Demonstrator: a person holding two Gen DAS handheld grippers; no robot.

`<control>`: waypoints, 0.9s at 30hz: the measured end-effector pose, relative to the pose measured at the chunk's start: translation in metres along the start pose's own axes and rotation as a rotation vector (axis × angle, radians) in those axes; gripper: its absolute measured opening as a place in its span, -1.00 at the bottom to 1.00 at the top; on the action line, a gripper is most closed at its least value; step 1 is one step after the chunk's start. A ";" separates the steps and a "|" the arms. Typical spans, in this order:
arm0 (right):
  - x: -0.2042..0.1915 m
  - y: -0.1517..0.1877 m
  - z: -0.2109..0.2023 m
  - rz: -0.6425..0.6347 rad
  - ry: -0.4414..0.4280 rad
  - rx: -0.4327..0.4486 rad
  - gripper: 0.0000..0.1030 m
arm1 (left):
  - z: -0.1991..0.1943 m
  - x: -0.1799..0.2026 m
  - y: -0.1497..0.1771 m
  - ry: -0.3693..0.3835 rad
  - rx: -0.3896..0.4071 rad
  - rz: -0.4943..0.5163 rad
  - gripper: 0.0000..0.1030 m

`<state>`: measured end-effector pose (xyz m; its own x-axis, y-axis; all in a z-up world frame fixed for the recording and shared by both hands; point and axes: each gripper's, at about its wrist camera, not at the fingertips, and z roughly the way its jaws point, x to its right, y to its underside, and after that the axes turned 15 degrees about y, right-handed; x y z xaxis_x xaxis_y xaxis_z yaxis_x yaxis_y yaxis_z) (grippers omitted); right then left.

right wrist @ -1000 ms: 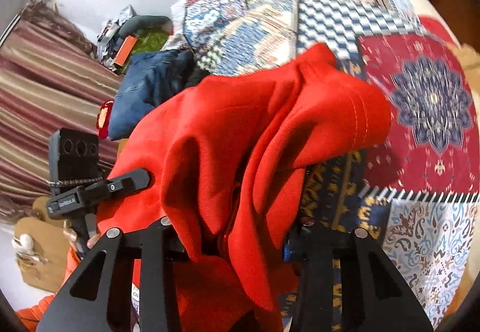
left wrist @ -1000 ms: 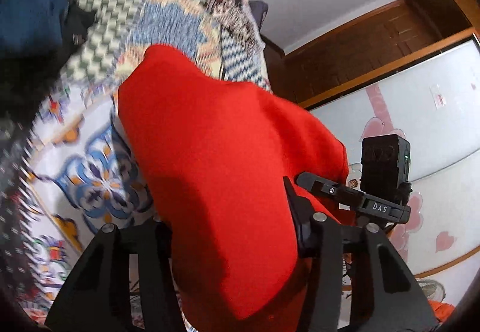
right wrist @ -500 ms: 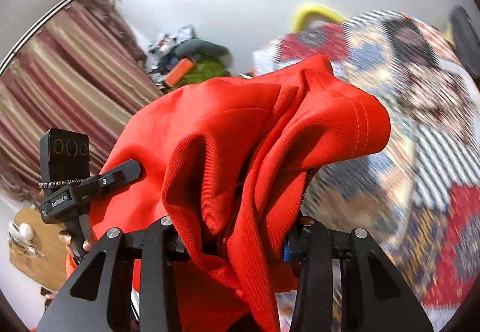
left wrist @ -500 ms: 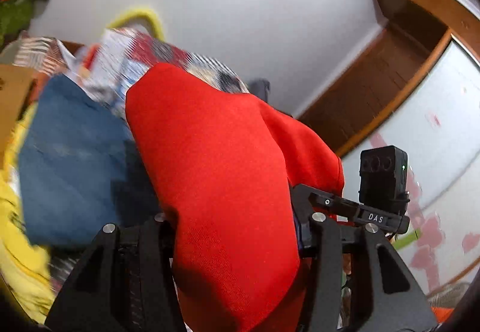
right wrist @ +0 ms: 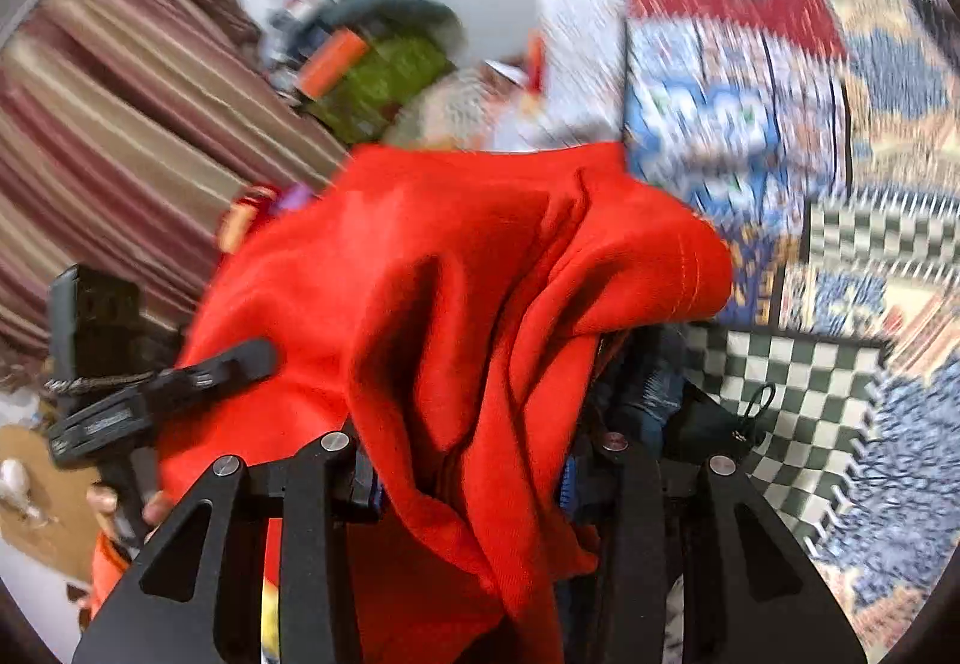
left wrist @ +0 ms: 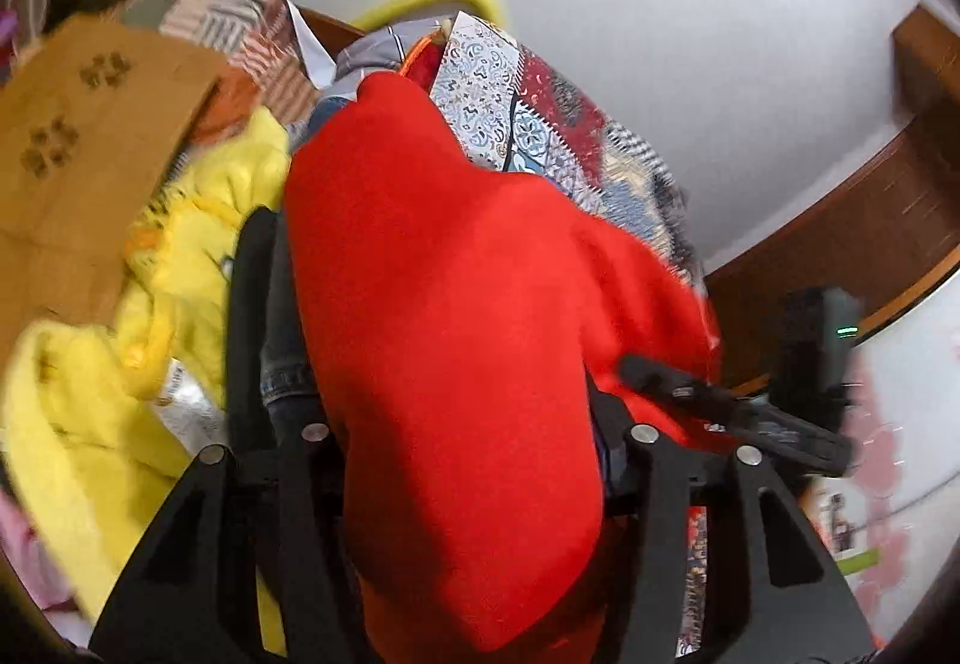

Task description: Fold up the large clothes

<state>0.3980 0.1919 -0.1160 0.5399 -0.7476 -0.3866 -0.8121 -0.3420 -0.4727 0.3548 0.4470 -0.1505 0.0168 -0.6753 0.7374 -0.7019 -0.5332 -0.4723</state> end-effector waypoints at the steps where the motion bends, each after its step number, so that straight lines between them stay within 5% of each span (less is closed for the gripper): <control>1: 0.004 0.002 0.007 0.000 -0.015 -0.008 -0.13 | -0.003 -0.006 0.002 0.030 0.015 -0.003 0.05; 5: 0.013 0.014 -0.001 -0.029 -0.045 -0.006 0.03 | -0.005 0.009 0.006 -0.007 -0.011 0.065 0.18; 7: 0.010 0.021 -0.018 -0.065 0.030 -0.003 0.19 | -0.006 0.024 0.010 -0.082 -0.027 0.113 0.28; 12: 0.004 0.025 -0.068 -0.137 0.233 0.098 0.22 | -0.014 0.055 0.026 -0.194 -0.025 0.209 0.44; 15: -0.009 0.026 -0.089 -0.151 0.257 0.171 0.22 | -0.017 0.064 0.034 -0.259 -0.002 0.272 0.52; 22: -0.032 0.032 -0.043 -0.221 0.292 0.109 0.29 | -0.021 0.063 0.057 -0.357 -0.019 0.308 0.76; 27: -0.007 0.051 -0.032 -0.216 0.312 0.095 0.53 | -0.020 0.057 0.064 -0.361 -0.028 0.309 0.87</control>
<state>0.3457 0.1619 -0.1122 0.5913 -0.8063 -0.0173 -0.6550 -0.4676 -0.5935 0.2967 0.3844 -0.1290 0.0466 -0.9367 0.3470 -0.7321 -0.2684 -0.6261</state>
